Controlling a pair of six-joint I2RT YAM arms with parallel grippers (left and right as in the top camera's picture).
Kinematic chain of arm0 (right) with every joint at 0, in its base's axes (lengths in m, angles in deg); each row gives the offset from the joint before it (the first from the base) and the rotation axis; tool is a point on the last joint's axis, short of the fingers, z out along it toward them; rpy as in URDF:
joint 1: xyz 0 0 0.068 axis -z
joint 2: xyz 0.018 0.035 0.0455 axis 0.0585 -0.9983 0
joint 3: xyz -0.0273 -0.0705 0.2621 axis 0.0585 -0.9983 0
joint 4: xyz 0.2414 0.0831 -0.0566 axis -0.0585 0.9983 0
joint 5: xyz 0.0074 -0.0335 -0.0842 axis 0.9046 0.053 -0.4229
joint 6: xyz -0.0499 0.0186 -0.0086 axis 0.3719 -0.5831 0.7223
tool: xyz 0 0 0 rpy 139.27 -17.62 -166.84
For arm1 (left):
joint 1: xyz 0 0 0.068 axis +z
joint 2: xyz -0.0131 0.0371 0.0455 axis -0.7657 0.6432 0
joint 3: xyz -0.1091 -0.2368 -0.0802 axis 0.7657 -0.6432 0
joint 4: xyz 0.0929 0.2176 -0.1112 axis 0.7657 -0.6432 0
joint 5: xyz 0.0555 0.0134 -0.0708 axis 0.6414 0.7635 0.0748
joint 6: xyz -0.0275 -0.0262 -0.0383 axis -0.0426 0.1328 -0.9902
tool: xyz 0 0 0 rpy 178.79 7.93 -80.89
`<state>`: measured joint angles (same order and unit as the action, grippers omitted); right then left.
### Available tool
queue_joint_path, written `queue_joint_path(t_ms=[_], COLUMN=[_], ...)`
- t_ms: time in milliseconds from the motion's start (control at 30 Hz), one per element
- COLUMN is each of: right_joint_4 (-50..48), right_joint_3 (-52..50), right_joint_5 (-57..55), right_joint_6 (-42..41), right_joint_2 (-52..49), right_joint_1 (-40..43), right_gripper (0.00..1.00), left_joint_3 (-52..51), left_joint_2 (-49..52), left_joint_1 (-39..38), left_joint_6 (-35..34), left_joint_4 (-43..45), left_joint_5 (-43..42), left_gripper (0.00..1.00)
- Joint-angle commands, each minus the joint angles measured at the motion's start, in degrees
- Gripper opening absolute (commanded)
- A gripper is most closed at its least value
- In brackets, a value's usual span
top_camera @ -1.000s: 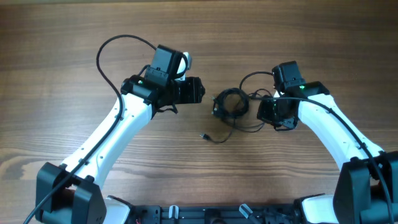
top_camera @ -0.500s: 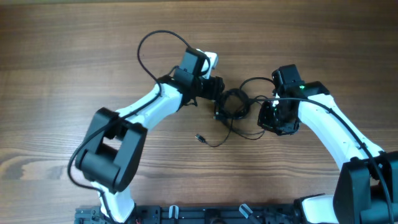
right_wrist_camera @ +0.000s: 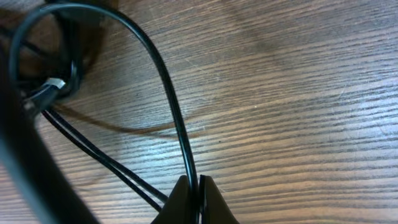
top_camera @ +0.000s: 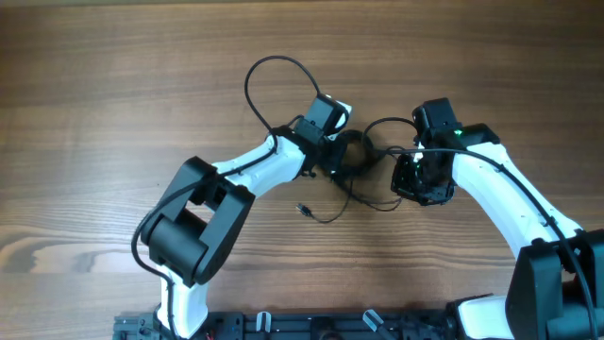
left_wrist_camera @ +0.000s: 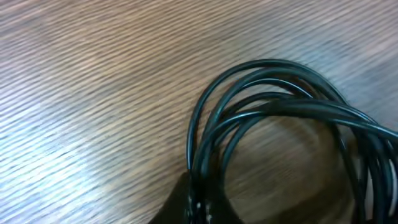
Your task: Untangle cables
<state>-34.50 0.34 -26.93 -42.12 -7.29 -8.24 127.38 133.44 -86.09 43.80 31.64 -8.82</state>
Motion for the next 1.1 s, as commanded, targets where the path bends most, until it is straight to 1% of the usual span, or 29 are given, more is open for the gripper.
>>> queue_joint_path(t_ms=[0,33,100,233,367,400,433,533,667,700,800,867,933,967,1000,1033,1067], right_joint_4=[0.4,0.5,0.7,0.3,0.2,-0.6,-2.0,-3.8,-3.7,-3.1,-1.7,-0.6,-1.5,-2.8,-2.9,-1.4,0.4], right_joint_3=[0.5,0.5,0.5,0.5,0.5,0.5,0.5,1.3,6.9,9.4,15.6,19.3,21.0,21.0,20.9,20.7,20.5], right_joint_5=[-2.6,-4.5,-7.9,-10.5,-20.1,-23.0,-24.0,-24.4,-24.3,-24.3,-24.1,-23.8,-18.6,-9.2,4.4,16.5,21.4], right_joint_6=[0.4,0.4,0.4,0.2,0.2,0.2,0.4,0.3,0.4,0.5,1.9,1.9,2.6,7.5,16.1,26.7,32.0], right_joint_2=[-0.6,-0.6,-0.6,-0.6,-0.6,-0.6,-0.6,-0.4,-0.4,-0.4,0.2,1.1,2.3,2.8,2.9,2.9,2.9], right_joint_1=[0.0,0.0,0.0,0.0,1.6,3.2,4.7,8.2,14.8,16.5,20.1,21.9,22.2,22.1,21.9,21.5,21.2], right_gripper=[0.04,0.04,0.04,0.04,0.04,0.04,0.04,0.04,0.04,0.04,0.04,0.04,0.04,0.04,0.04,0.04,0.09], left_joint_3=[-1.2,-1.2,-1.2,-1.2,-1.2,-1.2,-1.2,-1.2,-1.2,-1.2,-1.2,-1.2,-1.2,-1.2,-1.2,-1.2,-1.2], left_joint_2=[2.5,2.3,0.6,-4.5,-10.0,-11.3,-12.2,-14.6,-18.8,-21.4,-27.0,-30.4,-32.3,-32.6,-32.5,-32.4,-32.4], left_joint_1=[2.0,2.8,5.4,9.0,12.5,14.0,15.2,18.4,24.1,27.6,34.8,39.4,42.9,44.0,44.0,43.0,42.1], left_joint_6=[0.2,-0.3,-4.6,-4.7,-5.3,-7.6,-8.7,-8.8,-8.8,-8.8,-8.8,-8.9,-12.1,-12.3,-12.3,-12.2,-12.2], left_joint_4=[-5.7,-7.4,-11.0,-13.9,-17.9,-19.6,-21.0,-24.3,-28.6,-29.7,-29.7,-29.4,-29.0,-28.7,-28.7,-28.8,-28.8], left_joint_5=[10.7,10.7,10.4,10.4,5.8,4.6,2.7,-1.6,-1.6,-1.6,-2.1,-5.2,-11.9,-18.9,-24.2,-28.6,-29.0], left_gripper=[0.04,0.04,0.04,0.04,0.04,0.04,0.04,0.04,0.04,0.04,0.04,0.04,0.04,0.04,0.04,0.04,0.04])
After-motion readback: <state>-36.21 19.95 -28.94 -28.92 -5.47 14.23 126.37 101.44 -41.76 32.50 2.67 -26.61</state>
